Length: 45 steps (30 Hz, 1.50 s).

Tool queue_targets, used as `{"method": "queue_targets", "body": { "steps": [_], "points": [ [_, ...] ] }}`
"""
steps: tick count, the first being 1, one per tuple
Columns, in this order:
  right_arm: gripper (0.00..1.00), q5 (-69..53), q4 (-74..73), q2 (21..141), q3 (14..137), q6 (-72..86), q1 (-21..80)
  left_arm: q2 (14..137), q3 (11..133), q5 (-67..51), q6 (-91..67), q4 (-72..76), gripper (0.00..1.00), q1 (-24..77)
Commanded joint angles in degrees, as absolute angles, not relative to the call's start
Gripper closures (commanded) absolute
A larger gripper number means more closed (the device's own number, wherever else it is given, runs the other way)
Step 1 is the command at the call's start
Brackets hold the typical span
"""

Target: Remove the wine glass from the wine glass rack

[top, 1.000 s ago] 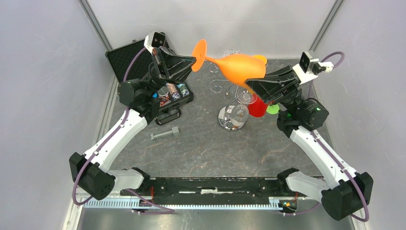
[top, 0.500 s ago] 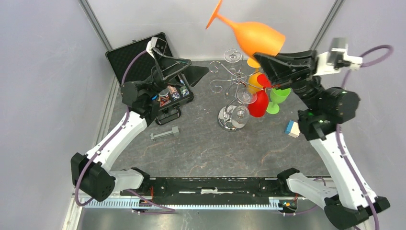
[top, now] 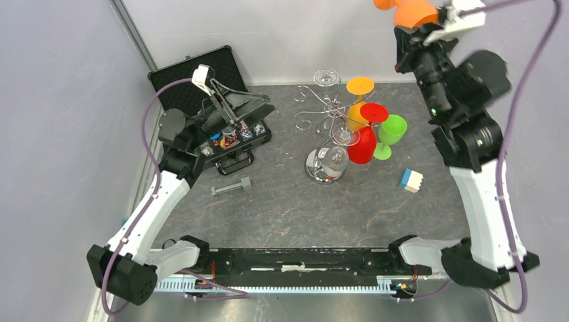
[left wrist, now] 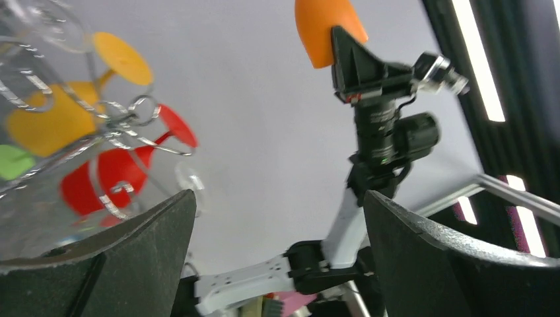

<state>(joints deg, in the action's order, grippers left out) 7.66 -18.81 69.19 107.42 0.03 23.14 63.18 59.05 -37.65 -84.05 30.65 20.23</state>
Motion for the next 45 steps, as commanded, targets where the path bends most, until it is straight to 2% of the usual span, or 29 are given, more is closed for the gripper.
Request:
{"method": "queue_targets", "body": {
  "steps": [1, 4, 6, 12, 20, 35, 45],
  "points": [
    [1.00, 24.01, -34.35, 75.69, 114.70, -7.31, 23.02, 58.61, 63.79, -35.57, -60.43, 6.06, 0.00, 18.98],
    [1.00, 32.41, -37.81, 78.49, 115.80, -7.98, 21.93, 56.65, 65.57, -31.16, -51.42, -4.68, 0.00, 18.87],
    [1.00, 33.92, -40.69, 80.12, 116.31, -7.22, 18.43, 55.95, 66.28, -28.92, -47.73, -9.00, 0.00, 18.90],
    [1.00, 26.66, -43.45, 81.43, 110.22, -4.26, 4.90, 55.04, 66.73, -25.17, -41.93, -15.59, 0.00, 18.81],
    [1.00, 10.77, -46.12, 85.52, 100.77, -1.74, -10.65, 54.74, 64.51, -24.48, -39.92, -17.84, 0.00, 18.76],
    [1.00, 0.59, -43.44, 90.79, 86.35, -0.70, -14.25, 53.47, 62.72, -24.80, -37.72, -20.27, 0.00, 18.75],
    [1.00, -1.76, -43.23, 92.17, 82.89, -0.62, -14.77, 52.03, 61.17, -23.83, -37.75, -21.00, 0.00, 18.81]
  ]
}}
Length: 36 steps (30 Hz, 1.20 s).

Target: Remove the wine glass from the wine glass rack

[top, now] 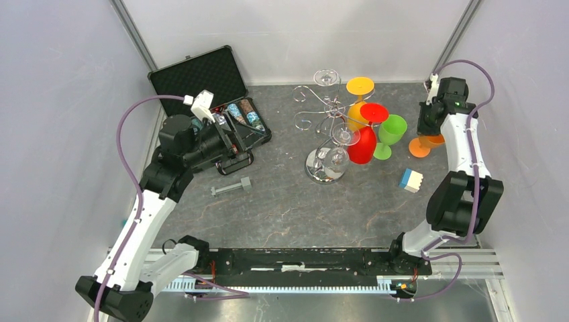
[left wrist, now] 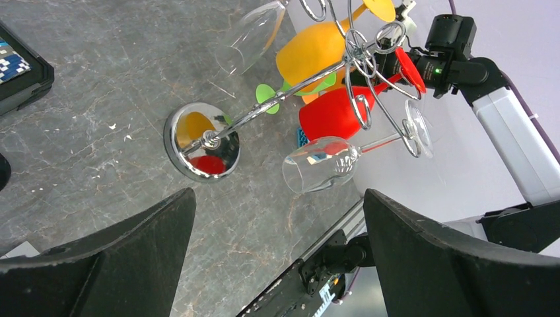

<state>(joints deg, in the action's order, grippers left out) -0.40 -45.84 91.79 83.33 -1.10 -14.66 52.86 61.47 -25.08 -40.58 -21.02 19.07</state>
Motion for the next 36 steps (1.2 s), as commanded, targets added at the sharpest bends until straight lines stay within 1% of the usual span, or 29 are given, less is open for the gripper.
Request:
{"method": "queue_targets", "body": {
  "steps": [1, 7, 13, 15, 19, 21, 24, 27, 31, 36],
  "points": [
    [1.00, -1.68, -43.32, 92.35, 82.80, -0.67, -14.78, 52.01, 61.17, -23.82, -37.84, -20.96, 0.00, 18.81],
    [0.99, -2.38, -43.48, 93.63, 82.49, -0.70, -14.77, 52.14, 61.06, -23.86, -38.11, -21.02, 0.00, 18.76],
    [0.93, -2.55, -43.41, 95.04, 82.33, -0.62, -14.83, 52.42, 61.19, -23.99, -38.24, -21.03, 0.00, 18.81],
    [0.88, -2.76, -43.42, 95.34, 82.56, -0.53, -14.74, 52.51, 61.20, -24.10, -38.31, -21.01, 0.00, 18.81],
    [0.71, -3.40, -43.56, 95.30, 83.53, -0.55, -14.73, 52.56, 61.24, -24.05, -38.66, -21.01, 0.00, 18.79],
    [0.66, -3.48, -43.71, 95.08, 84.09, -0.41, -14.75, 52.69, 61.34, -23.99, -38.94, -20.92, 0.00, 18.81],
    [0.59, -3.48, -43.73, 93.91, 84.89, -0.09, -14.60, 52.84, 61.68, -24.24, -39.20, -20.83, 0.00, 18.81],
    [0.56, -3.72, -43.19, 91.74, 85.00, -0.09, -14.61, 52.72, 61.61, -24.35, -39.57, -20.17, 0.00, 18.74],
    [0.49, -8.00, -42.88, 88.69, 85.64, -1.17, -14.65, 52.97, 61.83, -23.94, -41.60, -19.69, 0.00, 18.81],
    [0.40, -8.46, -41.75, 84.37, 86.73, -0.72, -14.64, 54.40, 62.49, -26.16, -43.10, -19.60, 0.01, 18.81]
  ]
}}
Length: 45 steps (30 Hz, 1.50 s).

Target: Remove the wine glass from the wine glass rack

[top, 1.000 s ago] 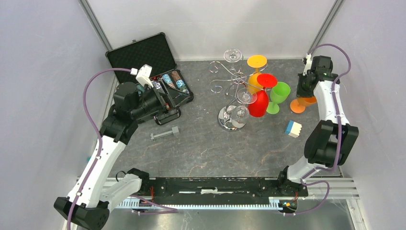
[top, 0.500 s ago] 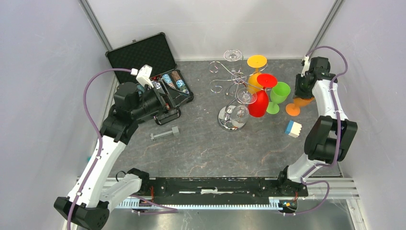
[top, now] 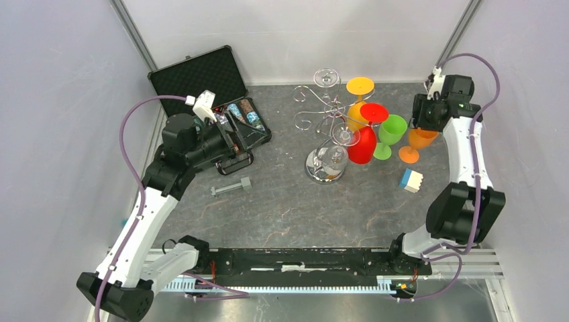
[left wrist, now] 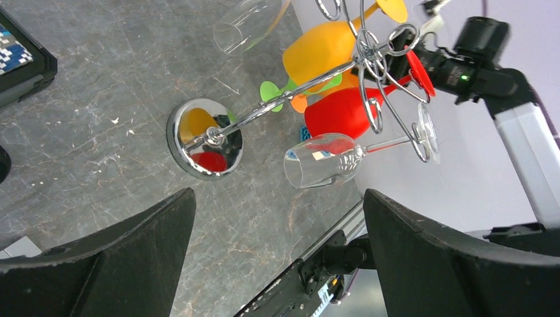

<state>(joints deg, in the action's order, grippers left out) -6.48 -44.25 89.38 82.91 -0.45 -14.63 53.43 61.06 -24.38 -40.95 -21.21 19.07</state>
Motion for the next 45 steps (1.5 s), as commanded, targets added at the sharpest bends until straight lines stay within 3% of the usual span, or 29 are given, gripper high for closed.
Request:
{"method": "queue_targets", "body": {
  "steps": [1, 5, 10, 17, 21, 29, 32, 38, 45],
  "points": [
    [0.39, -8.31, -41.61, 83.52, 87.00, -0.56, -14.65, 54.32, 62.43, -25.83, -43.24, -19.60, 0.01, 18.80],
    [0.38, -8.92, -40.33, 79.53, 86.73, -0.09, -14.61, 53.56, 61.33, -26.18, -44.53, -16.94, 0.00, 18.79],
    [0.39, -11.87, -36.26, 71.98, 83.61, 3.68, -14.66, 56.35, 61.70, -35.05, -46.15, -14.14, 0.00, 19.41],
    [0.42, -19.63, -30.66, 62.68, 77.31, 8.81, -14.57, 55.01, 59.58, -30.98, -55.45, -5.85, 0.00, 26.85],
    [0.43, -21.00, -28.06, 58.31, 75.03, 11.87, -14.59, 55.74, 59.63, -23.38, -60.20, -1.20, 0.05, 31.80],
    [0.56, -32.28, -23.14, 49.62, 68.63, 22.05, -14.54, 62.96, 67.07, -20.65, -61.59, 4.27, 0.25, 35.16],
    [0.52, -33.34, -20.25, 44.73, 64.65, 28.55, -14.26, 67.01, 70.39, -20.91, -60.73, 4.75, 0.31, 37.45],
    [0.37, -39.76, -13.82, 39.31, 61.68, 39.36, -12.85, 72.91, 74.98, -21.51, -58.19, 4.75, 0.32, 39.76],
    [0.36, -43.35, -3.42, 37.42, 52.76, 56.75, -9.30, 75.75, 78.98, -20.28, -52.59, 0.81, 0.28, 41.57]
  ]
}}
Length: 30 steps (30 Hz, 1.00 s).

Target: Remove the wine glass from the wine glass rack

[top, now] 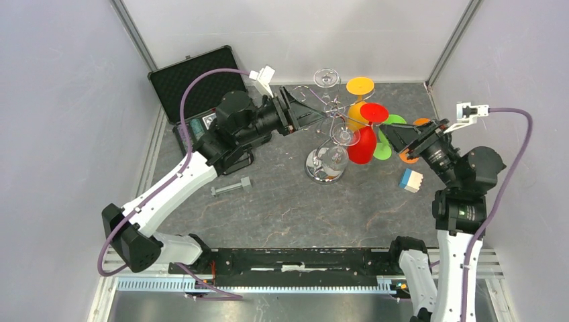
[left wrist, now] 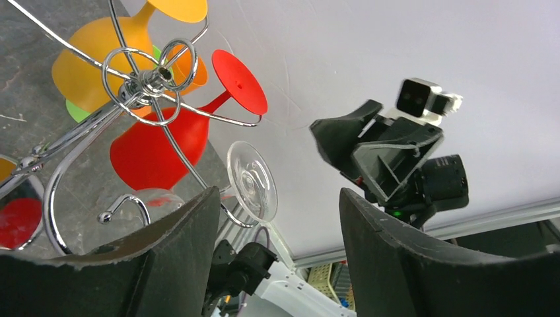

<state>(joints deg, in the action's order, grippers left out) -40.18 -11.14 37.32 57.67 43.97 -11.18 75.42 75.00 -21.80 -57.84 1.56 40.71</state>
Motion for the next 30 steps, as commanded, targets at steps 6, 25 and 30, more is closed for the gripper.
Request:
{"method": "queue_targets", "body": {
  "steps": [6, 25, 30],
  "points": [
    [0.34, -45.91, 5.44, 37.22, 47.36, 66.34, -6.19, 76.26, 80.35, -17.82, -48.36, -4.50, 0.26, 42.09],
    [0.41, -38.10, 4.20, 41.07, 43.97, 68.83, 3.63, 76.01, 80.55, -17.67, -44.66, -6.15, 0.25, 42.32],
    [0.47, -35.82, 9.41, 41.42, 41.83, 71.97, 6.25, 75.28, 80.09, -17.26, -43.89, -6.24, 0.24, 42.32]
  ]
}}
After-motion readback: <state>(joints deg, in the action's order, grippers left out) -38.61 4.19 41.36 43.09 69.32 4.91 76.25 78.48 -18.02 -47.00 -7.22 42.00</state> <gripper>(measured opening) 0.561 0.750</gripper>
